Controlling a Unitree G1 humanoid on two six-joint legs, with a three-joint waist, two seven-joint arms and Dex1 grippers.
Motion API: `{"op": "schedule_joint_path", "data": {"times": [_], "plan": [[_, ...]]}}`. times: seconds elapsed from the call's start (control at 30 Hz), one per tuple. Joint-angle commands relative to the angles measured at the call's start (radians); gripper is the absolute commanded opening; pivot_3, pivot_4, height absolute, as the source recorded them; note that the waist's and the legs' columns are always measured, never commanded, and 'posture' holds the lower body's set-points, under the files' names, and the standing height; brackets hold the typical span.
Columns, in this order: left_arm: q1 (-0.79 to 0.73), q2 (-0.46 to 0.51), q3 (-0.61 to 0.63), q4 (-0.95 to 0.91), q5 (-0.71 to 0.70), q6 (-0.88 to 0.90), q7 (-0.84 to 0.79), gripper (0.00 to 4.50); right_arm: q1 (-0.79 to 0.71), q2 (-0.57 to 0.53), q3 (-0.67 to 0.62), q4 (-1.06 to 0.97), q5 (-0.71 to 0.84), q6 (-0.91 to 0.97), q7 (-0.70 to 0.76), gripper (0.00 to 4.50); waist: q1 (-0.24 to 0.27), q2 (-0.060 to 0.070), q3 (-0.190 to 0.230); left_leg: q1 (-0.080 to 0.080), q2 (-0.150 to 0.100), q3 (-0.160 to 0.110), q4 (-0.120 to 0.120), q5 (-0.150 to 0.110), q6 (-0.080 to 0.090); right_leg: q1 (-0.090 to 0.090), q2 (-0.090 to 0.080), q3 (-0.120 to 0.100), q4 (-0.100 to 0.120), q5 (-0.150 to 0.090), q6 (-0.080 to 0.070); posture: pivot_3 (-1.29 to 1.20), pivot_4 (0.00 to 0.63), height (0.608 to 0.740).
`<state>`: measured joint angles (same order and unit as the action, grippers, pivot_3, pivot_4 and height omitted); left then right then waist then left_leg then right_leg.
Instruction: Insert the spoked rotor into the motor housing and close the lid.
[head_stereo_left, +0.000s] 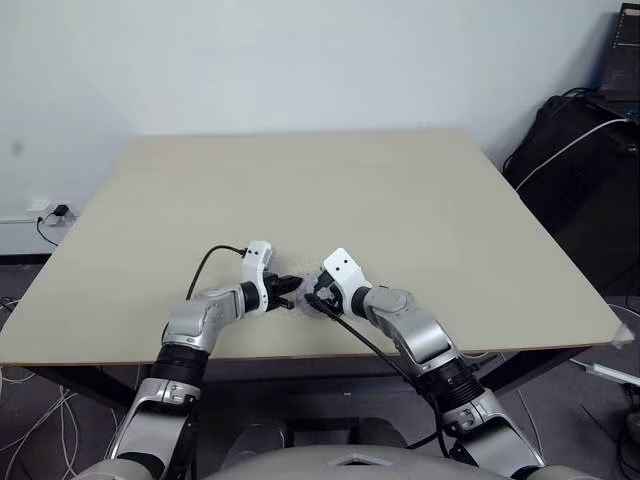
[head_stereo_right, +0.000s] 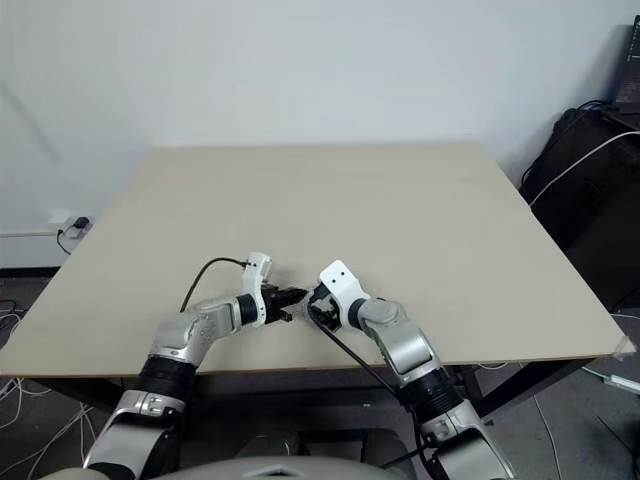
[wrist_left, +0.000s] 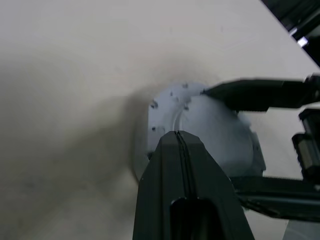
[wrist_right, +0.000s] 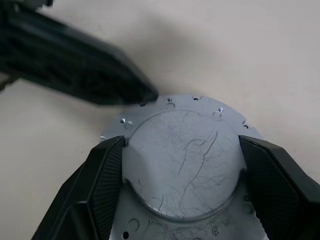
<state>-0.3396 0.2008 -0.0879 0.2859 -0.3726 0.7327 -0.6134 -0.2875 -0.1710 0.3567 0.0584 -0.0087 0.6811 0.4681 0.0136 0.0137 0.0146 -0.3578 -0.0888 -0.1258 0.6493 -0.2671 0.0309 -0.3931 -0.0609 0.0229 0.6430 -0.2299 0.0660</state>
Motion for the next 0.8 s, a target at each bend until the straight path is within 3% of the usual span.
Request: {"op": "schedule_joint_path", "data": {"times": [0.03,0.63,0.73,0.8], "plan": [[-0.03,-0.002,-0.005,0.006,0.013,0.0,-0.002,0.0,0.013,-0.005,0.006,0.024,-0.005,0.036,-0.003,3.24,0.0,0.0,0.0,0.0,0.0,0.0,0.0,0.0,0.0,0.0,0.0,0.0,0.0,0.0,0.0,0.0,0.0,0.74],[-0.023,-0.03,-0.017,0.02,0.045,0.016,0.012,0.0,0.017,-0.005,0.007,0.011,0.007,0.026,0.01,3.24,0.0,-0.001,-0.001,0.0,0.0,-0.001,0.0,-0.001,-0.002,0.0,0.0,0.0,0.0,-0.001,0.002,0.0,0.0,0.74],[-0.025,-0.033,-0.021,0.022,0.047,0.018,0.012,0.0,0.027,-0.004,-0.006,-0.004,0.018,0.027,0.008,4.27,0.0,-0.001,-0.001,0.0,0.0,-0.001,0.0,-0.001,-0.002,0.0,0.0,0.0,0.0,-0.001,0.002,0.0,0.0,0.74],[-0.025,-0.037,-0.02,0.025,0.048,0.018,0.015,0.0,0.034,-0.008,-0.009,-0.019,0.02,0.033,0.007,4.48,0.001,-0.001,-0.001,0.0,0.0,-0.001,0.0,-0.001,-0.002,0.0,0.0,0.0,0.0,-0.001,0.002,0.0,0.0,0.74]]}}
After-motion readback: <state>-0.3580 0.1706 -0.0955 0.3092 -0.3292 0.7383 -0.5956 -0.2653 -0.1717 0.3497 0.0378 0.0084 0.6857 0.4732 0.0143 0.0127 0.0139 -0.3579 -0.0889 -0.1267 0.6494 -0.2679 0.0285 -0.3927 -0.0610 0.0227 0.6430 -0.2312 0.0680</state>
